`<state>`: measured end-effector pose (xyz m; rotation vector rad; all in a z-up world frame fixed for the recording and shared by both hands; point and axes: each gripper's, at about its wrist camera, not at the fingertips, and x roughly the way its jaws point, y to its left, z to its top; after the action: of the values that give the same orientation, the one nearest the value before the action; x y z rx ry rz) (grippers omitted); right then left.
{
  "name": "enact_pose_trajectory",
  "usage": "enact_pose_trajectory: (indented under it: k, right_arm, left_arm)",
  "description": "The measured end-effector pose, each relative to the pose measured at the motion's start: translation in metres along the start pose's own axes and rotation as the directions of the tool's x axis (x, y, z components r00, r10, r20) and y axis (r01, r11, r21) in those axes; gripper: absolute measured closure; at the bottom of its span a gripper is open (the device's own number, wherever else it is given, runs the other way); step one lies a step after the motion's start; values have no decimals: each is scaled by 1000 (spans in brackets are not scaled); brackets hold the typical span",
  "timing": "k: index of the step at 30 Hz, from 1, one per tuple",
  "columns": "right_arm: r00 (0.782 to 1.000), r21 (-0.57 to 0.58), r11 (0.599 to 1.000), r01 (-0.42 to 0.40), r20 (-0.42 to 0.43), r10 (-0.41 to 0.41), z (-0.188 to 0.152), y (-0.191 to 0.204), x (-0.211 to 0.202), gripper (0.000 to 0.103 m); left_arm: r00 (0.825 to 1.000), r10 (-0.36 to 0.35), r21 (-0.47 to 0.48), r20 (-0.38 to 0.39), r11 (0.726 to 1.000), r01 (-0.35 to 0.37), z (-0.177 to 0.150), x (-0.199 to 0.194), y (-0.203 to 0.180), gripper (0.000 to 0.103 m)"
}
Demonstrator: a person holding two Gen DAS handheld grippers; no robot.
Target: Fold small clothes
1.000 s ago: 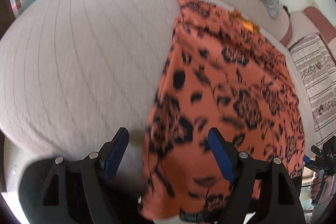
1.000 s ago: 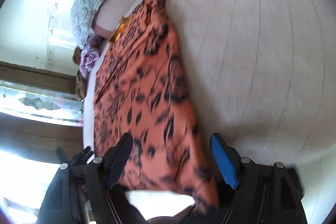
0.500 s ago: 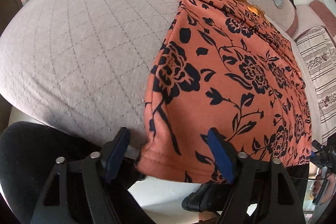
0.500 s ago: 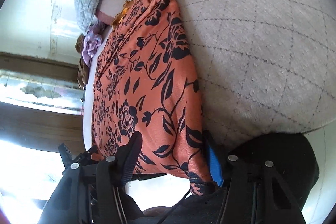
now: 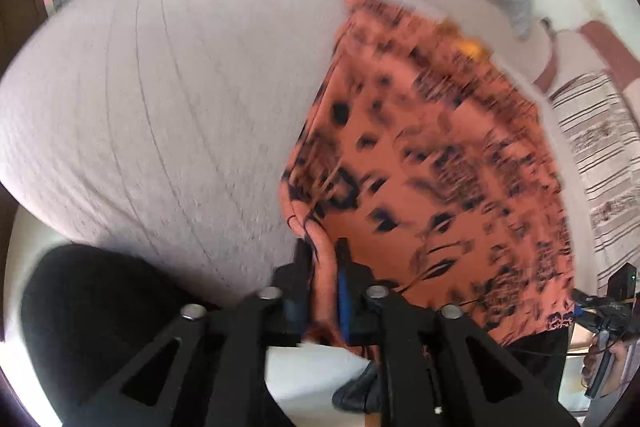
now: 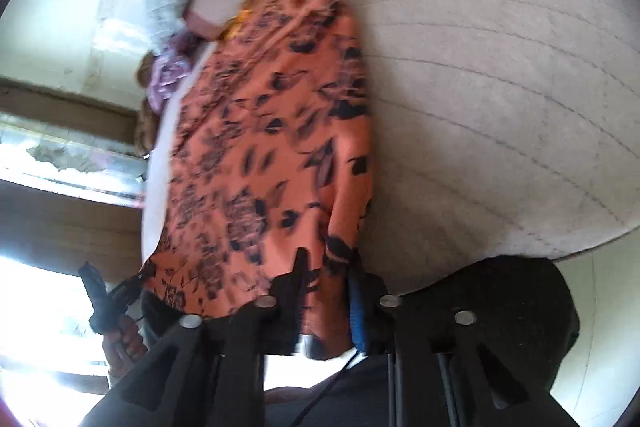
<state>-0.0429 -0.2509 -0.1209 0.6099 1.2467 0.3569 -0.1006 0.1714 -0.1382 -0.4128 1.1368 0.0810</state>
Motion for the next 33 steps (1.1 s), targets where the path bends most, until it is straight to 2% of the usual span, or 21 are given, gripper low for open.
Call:
enact_pose_trajectory:
  k: [1,2,3,4,5,6,7,9,12,14,16,19,22,24,26,27,29,30,31,32,33]
  right_arm:
    - [999,38,999,14,-48,-12,1,-8,10,26]
    - [998,53,998,29,-61,-26,1,-11,16,26]
    - [997,15,999,51,-60,-50,1,-5,17,26]
    - [995,-13,998,65,-69,-65,1,-1,19,34]
    - [995,-24,998,65,-71,-66,1,1,19,79]
    - [996,-15,998,57,-73,-58,3,1,18,99]
    - [997,2,999,53,-53,-53,5,1,13,98]
    - [1000,8,1000,14,-22,-14,10,8,2,98]
    - [1000,3,1000,-15,-15,15,16,16,-3,98]
    - [997,39,999,10,-76,-7,17,4,17,98]
    - [994,86,996,2,-107,8,17,-7,30,98]
    - [996,77,995,-64,-56,68,35,6,17,98]
    - [989,21,990,-142,35,142,87,36,-3,98]
    - [968,-13,977,-213,134,213,144,62,-17,98]
    - [940,-43,970,-241,238,244,195,81,-25,98]
    - [928,-57,968,-243,276,249,222,88,-24,95]
    - [915,-15,960,-278,300,270,280,89,4,90]
    - [916,-15,973,-232,332,224,299,86,18,80]
    - [921,-21,985,-172,350,169,310,84,32,40]
    - [933,7,995,-97,348,89,319,76,50,14]
    - [939,69,997,-28,344,3,320,67,65,14]
  left_arm:
    - [999,20,2,-42,1000,-20,-1,10,0,69]
    - [999,25,8,-33,1000,-24,-2,12,0,69]
    - [1000,24,9,-6,1000,-24,-2,7,-1,75]
    - [1000,8,13,6,1000,-8,0,3,-2,97]
    - [1000,-6,6,10,1000,6,3,-2,-2,98]
    - [999,-26,-4,28,1000,26,5,-7,-2,98]
    - [996,-58,-6,65,998,59,8,-20,-3,98]
    - [993,-58,5,102,998,58,12,-31,-5,98]
    - [999,-35,-22,26,999,36,10,-9,4,98]
    - [999,5,-30,-36,1000,-6,10,12,6,98]
    - [1000,-12,-19,-23,1000,11,15,6,1,98]
    - [997,-73,32,38,997,72,49,-17,-15,98]
    - [984,-130,117,125,986,115,114,-33,-47,98]
    - [963,-163,155,213,979,132,172,-39,-69,98]
    - [949,-137,161,285,982,94,223,-30,-85,95]
    - [946,-122,134,301,987,84,243,-16,-88,93]
    - [948,-99,125,303,990,63,285,29,-92,52]
    - [960,-76,113,269,992,47,294,47,-89,25]
    - [971,15,71,238,997,-32,301,73,-83,23]
    - [973,79,56,217,994,-93,302,88,-76,23]
    - [972,110,47,208,991,-122,300,94,-69,24]
